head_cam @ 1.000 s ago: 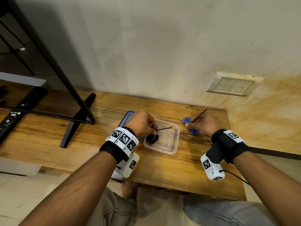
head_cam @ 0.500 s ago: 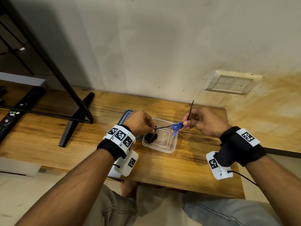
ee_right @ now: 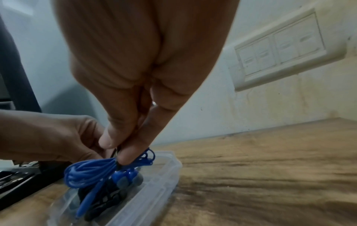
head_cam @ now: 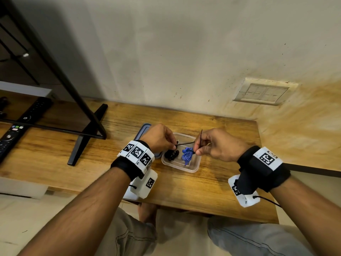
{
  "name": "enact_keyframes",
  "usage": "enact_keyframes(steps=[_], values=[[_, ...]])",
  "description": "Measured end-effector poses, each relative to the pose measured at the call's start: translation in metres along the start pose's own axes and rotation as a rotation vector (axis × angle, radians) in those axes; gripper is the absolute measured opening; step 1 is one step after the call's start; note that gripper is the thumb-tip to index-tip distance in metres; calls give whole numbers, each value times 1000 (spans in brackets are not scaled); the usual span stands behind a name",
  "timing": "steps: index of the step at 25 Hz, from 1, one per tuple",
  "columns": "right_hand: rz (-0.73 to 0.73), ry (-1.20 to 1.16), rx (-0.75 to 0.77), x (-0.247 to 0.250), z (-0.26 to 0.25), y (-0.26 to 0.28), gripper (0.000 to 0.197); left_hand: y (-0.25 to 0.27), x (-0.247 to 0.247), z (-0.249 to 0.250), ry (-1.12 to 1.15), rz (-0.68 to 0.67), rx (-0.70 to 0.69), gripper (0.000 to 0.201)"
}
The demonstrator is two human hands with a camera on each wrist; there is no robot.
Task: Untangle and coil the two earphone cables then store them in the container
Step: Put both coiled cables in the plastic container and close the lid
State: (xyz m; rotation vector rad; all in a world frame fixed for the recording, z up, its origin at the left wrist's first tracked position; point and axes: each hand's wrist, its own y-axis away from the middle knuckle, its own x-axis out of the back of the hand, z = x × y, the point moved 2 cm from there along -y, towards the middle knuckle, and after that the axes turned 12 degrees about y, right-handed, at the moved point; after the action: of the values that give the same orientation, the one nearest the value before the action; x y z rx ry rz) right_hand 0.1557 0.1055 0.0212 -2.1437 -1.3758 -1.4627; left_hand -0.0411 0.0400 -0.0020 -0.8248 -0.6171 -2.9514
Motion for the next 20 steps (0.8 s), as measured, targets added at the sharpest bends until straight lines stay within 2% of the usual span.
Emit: enact_keyframes(steps=[4, 9, 13, 16, 20], values=[[-2, 119, -44, -10, 2, -8, 3, 0, 0, -1, 6, -8, 9, 11], [26, -262, -129, -11, 5, -11, 5, -1, 1, -4, 3, -14, 34, 8], [-18, -381, -102, -13, 4, -11, 19, -1, 1, -4, -17, 4, 46, 7], [-52, -343, -120, -17, 5, -13, 21, -3, 2, -5, -10, 13, 71, 7], [-7, -76, -133, -25, 0, -17, 11, -3, 2, -7, -14, 18, 72, 7]])
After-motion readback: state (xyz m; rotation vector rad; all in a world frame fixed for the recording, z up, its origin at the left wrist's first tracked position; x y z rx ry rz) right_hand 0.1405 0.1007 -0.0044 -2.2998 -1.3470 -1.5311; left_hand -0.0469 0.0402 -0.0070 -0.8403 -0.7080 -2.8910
